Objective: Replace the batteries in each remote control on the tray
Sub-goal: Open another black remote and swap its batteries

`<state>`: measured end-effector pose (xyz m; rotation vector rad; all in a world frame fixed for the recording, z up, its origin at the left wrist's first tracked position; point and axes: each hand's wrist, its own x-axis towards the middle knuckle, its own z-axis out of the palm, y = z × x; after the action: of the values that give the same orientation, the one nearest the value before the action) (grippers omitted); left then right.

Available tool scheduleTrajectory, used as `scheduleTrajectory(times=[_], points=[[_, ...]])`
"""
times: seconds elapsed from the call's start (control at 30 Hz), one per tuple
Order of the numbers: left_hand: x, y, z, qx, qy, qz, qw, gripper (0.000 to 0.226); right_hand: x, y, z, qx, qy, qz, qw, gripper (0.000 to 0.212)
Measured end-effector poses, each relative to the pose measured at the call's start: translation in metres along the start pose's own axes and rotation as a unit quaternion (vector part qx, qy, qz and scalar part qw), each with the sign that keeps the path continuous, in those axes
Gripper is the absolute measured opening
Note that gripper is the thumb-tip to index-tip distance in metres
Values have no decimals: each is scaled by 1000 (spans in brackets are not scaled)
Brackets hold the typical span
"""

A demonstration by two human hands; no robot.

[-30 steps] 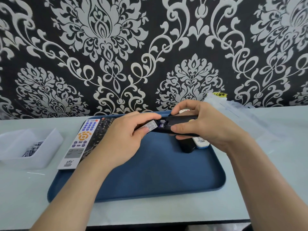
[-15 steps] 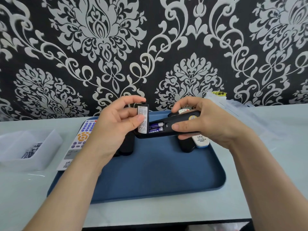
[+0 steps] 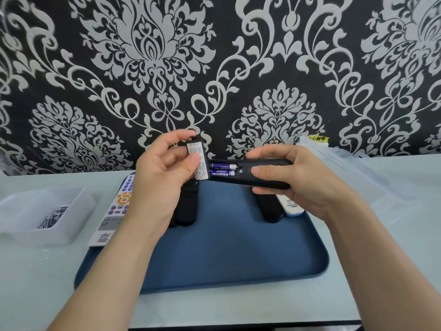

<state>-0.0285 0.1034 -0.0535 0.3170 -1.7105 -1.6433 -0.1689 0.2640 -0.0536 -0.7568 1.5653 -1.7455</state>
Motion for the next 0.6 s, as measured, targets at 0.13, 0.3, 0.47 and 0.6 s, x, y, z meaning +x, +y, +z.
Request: scheduleTrajectory(times=[0.13, 0.3, 0.47, 0.6], points=[[3, 5, -9, -17, -11, 9, 1000, 35, -1, -1, 0, -29, -33, 3, 999, 24], [0, 1, -8, 13, -91, -50, 994, 35, -2, -4, -1, -27, -34, -6, 999, 36], [-3, 1, -2, -29, -80, -100, 991, 30, 7, 2, 6, 115, 58, -28, 991, 16], [-8, -4, 11, -35, -113, -128, 985, 30, 19, 15, 23, 74, 153, -49, 984, 9]])
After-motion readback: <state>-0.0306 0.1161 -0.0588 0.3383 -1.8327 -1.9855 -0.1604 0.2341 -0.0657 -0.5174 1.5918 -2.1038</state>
